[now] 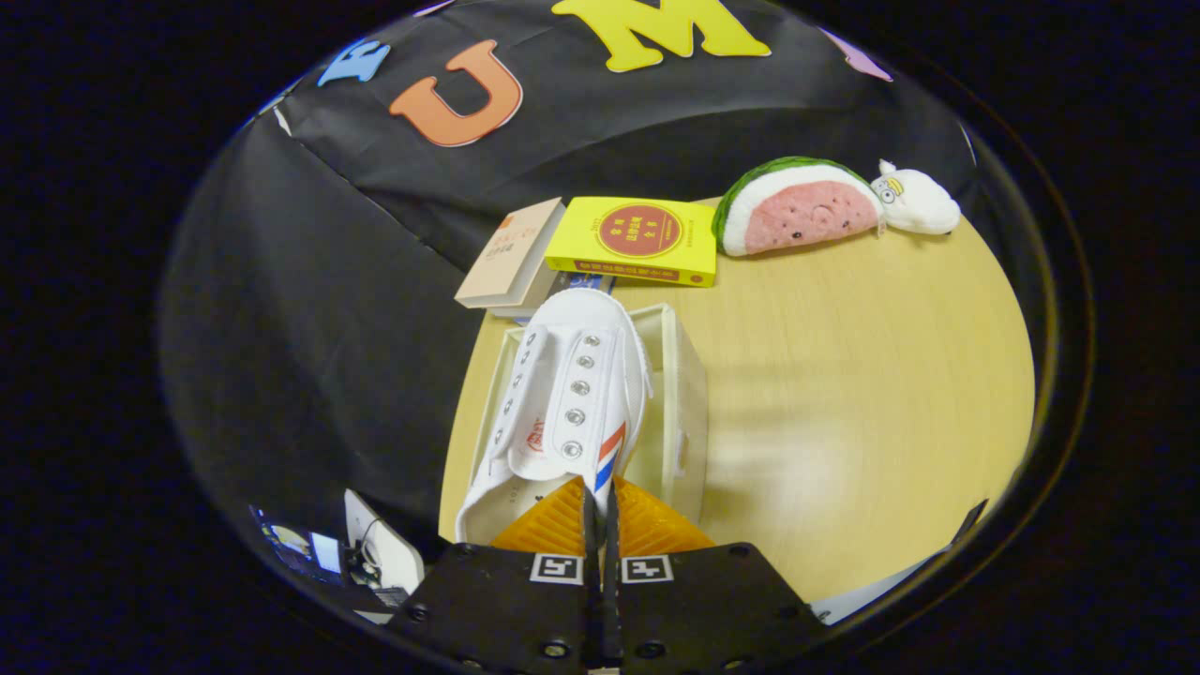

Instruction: Open the storage box then place both shoes into the box .Put the left shoe in first, then the right shoe, with the right side of both shoes facing outward in a uniform manner.

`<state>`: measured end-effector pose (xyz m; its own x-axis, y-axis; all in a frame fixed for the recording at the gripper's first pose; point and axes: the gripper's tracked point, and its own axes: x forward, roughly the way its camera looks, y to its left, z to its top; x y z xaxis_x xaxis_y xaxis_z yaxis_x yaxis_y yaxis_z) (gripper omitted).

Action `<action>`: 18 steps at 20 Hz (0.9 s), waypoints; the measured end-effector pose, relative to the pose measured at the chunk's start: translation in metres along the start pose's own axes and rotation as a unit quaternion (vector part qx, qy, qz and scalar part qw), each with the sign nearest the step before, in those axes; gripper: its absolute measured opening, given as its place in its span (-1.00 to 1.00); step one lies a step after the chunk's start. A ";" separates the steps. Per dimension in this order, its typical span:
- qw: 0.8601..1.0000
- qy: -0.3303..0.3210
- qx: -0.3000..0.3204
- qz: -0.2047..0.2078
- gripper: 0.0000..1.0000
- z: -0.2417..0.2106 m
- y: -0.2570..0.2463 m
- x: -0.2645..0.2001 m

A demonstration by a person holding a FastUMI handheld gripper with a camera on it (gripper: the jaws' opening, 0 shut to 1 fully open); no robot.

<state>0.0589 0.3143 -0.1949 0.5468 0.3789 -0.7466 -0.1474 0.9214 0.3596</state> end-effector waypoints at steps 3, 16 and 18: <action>0.998 -0.011 0.006 -0.057 -1.00 -0.010 0.000 0.021; 0.991 -0.018 0.023 -0.130 -0.78 -0.018 -0.014 0.068; 0.991 -0.041 0.009 -0.130 -0.78 -0.006 -0.016 0.056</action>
<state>0.0869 0.3214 -0.2454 0.6296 0.1204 -0.7675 0.0218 0.9848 0.1724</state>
